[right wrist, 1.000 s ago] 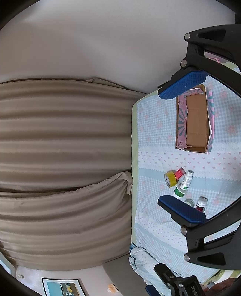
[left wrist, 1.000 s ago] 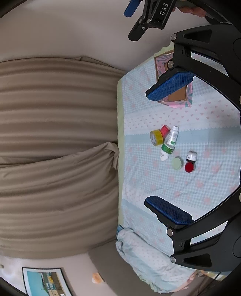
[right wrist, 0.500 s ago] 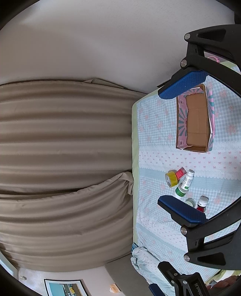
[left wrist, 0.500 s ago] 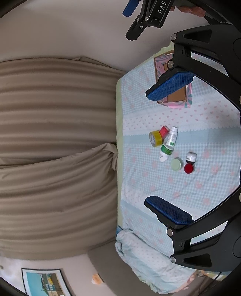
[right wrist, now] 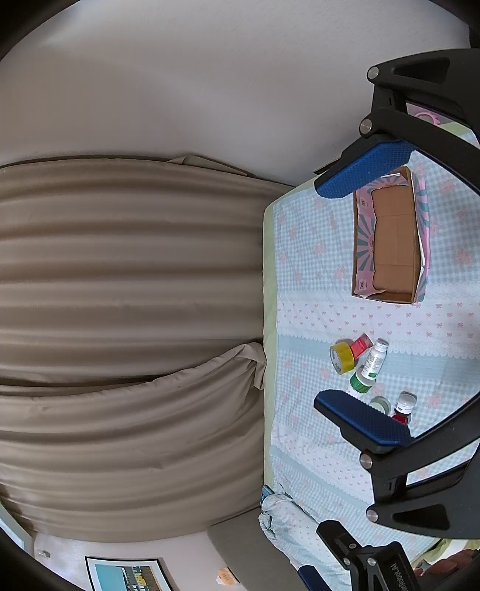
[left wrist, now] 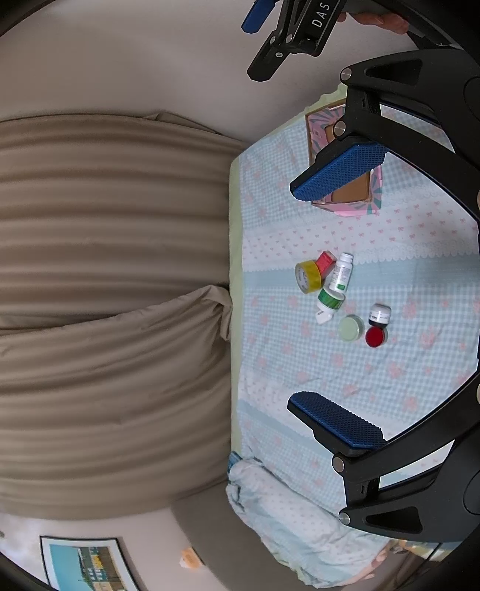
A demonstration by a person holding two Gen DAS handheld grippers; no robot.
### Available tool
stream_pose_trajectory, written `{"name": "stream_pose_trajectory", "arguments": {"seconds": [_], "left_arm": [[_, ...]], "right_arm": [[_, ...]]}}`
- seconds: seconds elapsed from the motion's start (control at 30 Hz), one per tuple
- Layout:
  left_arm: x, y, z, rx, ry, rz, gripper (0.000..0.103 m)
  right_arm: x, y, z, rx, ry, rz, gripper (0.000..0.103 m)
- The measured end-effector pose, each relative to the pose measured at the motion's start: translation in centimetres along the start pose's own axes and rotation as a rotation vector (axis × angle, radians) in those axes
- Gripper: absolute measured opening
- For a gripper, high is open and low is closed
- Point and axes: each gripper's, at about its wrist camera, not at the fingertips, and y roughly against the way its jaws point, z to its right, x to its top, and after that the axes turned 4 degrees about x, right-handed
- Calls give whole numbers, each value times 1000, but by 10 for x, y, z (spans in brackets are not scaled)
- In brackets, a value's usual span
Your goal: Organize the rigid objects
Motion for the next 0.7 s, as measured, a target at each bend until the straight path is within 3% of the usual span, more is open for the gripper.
{"name": "stream_pose_trajectory", "arguments": {"seconds": [0.7], "left_arm": [[-1, -3, -3, 0, 6, -3, 102]], "right_arm": [[1, -5, -3, -3, 5, -4, 103]]}}
